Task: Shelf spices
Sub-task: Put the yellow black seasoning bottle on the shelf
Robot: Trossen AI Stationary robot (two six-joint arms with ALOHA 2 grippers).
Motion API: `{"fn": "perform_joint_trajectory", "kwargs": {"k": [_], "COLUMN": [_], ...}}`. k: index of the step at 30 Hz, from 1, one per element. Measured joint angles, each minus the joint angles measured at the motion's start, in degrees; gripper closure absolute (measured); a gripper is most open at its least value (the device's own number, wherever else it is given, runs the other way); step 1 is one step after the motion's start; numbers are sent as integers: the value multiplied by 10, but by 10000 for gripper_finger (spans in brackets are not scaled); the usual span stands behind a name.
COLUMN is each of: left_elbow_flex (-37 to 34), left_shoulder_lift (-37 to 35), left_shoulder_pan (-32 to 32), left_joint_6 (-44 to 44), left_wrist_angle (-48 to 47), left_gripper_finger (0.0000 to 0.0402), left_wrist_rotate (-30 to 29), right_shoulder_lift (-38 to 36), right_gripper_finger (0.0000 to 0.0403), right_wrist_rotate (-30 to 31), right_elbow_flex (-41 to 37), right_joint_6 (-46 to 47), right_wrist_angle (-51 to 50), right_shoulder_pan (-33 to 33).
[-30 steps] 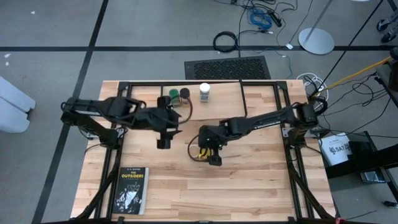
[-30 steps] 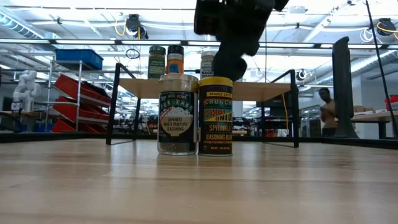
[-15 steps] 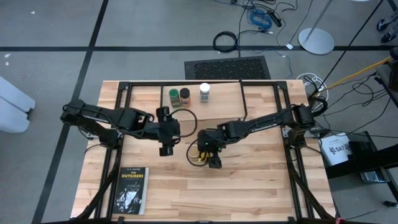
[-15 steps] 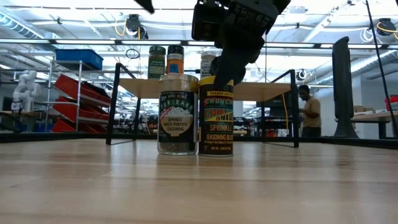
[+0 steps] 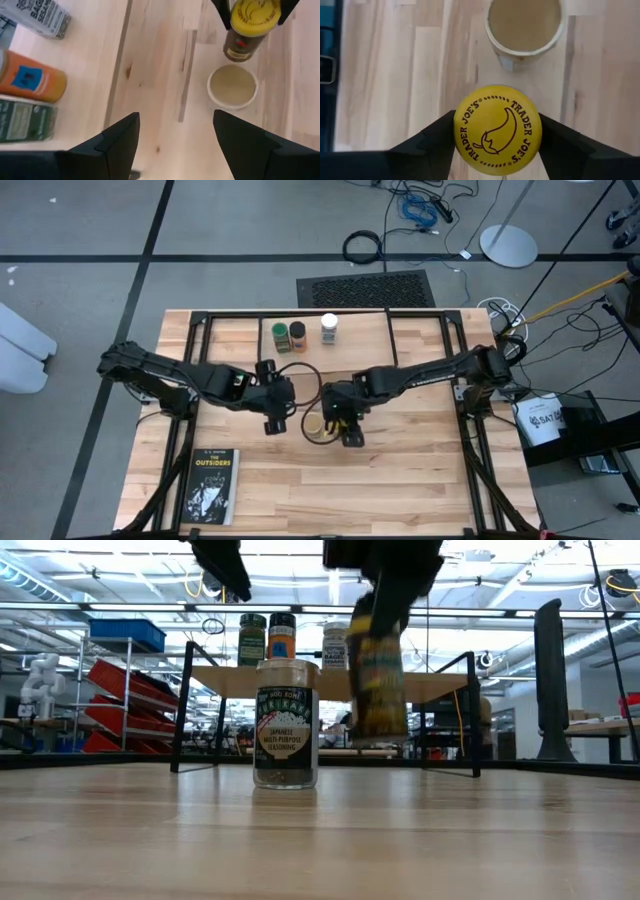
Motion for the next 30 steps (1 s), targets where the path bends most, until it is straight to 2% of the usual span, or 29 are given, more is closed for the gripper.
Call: {"fn": "perform_joint_trajectory", "kwargs": {"k": [11,21,26,30], "left_elbow_flex": [-19,-19,-19,-19], "left_shoulder_lift": [-4,-4,-4,-4], "left_shoulder_pan": [-16,-29,-30,-30], "left_joint_6": [-20,-29,-29,-29], "left_wrist_angle": [25,57,71,81], "left_gripper_finger": [139,139,139,139], "left_wrist_rotate": [-5,-5,-5,-5], "right_shoulder_lift": [-45,-51,-54,-62], "right_gripper_finger": [174,172,173,173], "right_wrist_rotate": [9,118,170,167], "right_elbow_flex": [198,422,472,465], "right_joint_6": [-39,-110,-147,-172], "right_wrist_angle": [-211,-363,-387,-389], "right_shoulder_pan": [0,-27,-69,-121]}}
